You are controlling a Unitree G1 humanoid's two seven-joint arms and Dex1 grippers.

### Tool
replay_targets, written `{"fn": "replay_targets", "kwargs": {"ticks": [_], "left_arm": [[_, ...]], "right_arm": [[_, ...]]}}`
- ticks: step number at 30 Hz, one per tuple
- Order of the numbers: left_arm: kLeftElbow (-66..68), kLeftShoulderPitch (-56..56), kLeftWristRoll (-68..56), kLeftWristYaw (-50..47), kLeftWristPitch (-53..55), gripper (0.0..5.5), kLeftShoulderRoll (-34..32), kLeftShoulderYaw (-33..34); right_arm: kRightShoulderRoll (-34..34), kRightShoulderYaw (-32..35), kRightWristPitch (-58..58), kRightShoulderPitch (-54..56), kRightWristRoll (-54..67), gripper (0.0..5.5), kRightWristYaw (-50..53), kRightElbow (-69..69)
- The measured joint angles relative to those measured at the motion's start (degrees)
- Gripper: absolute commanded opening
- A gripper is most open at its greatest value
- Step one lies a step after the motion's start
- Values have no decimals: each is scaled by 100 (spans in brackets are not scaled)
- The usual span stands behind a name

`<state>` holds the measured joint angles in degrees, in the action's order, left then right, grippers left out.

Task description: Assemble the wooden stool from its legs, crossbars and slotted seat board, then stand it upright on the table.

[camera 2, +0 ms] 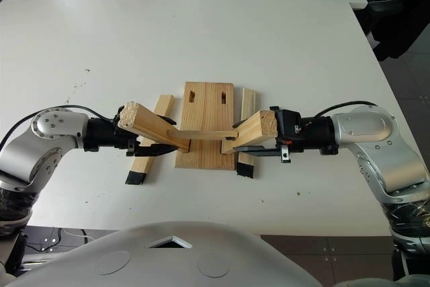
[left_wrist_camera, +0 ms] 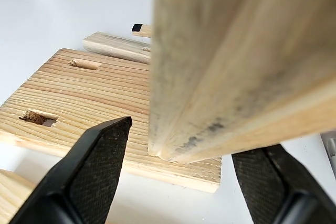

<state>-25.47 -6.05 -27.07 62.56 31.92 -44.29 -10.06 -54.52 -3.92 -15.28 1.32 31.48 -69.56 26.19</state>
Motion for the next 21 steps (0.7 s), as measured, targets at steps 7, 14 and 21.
{"fn": "replay_targets", "kwargs": {"ticks": [7,14,21], "left_arm": [[176,-257,6,6,107,324,9,-53],[325,-311,-178,402,93,324,-69,112],[776,-130,-407,1090,-249,324,-428,536]], "right_arm": [[23,-192,-136,377,25,201,-118,-364],[17,-286,-136,422,21,201,-99,-291],[13,-354,-133,399,4,201,-34,-167]]}}
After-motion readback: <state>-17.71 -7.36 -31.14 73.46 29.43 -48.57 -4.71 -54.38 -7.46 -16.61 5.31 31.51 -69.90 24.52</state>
